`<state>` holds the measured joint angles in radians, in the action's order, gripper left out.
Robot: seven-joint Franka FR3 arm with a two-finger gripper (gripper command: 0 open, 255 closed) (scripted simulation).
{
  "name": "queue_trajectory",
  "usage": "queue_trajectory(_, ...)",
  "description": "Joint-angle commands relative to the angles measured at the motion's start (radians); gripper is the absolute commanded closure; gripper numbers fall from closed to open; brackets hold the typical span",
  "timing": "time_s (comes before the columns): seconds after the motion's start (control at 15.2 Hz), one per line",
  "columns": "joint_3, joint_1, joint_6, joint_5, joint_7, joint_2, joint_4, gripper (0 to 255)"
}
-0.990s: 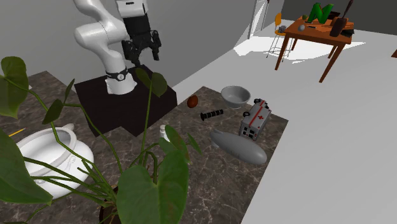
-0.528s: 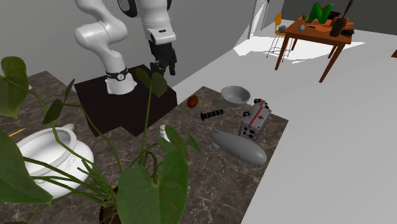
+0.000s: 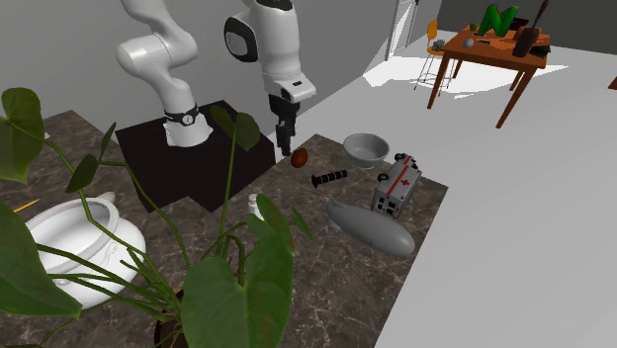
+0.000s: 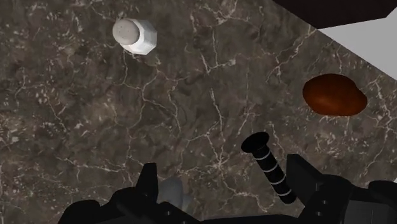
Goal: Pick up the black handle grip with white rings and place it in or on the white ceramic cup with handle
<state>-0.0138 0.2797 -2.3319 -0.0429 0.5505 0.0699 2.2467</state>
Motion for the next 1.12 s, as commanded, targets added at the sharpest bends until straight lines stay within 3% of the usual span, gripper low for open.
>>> queue_trajectory(0.0, -0.017, 0.016, -0.028, 0.0, 0.025, 0.066, -0.03, 0)
queue_trajectory(1.06, -0.121, 0.138, -0.156, 0.096, 0.194, 0.543, -0.305, 0)
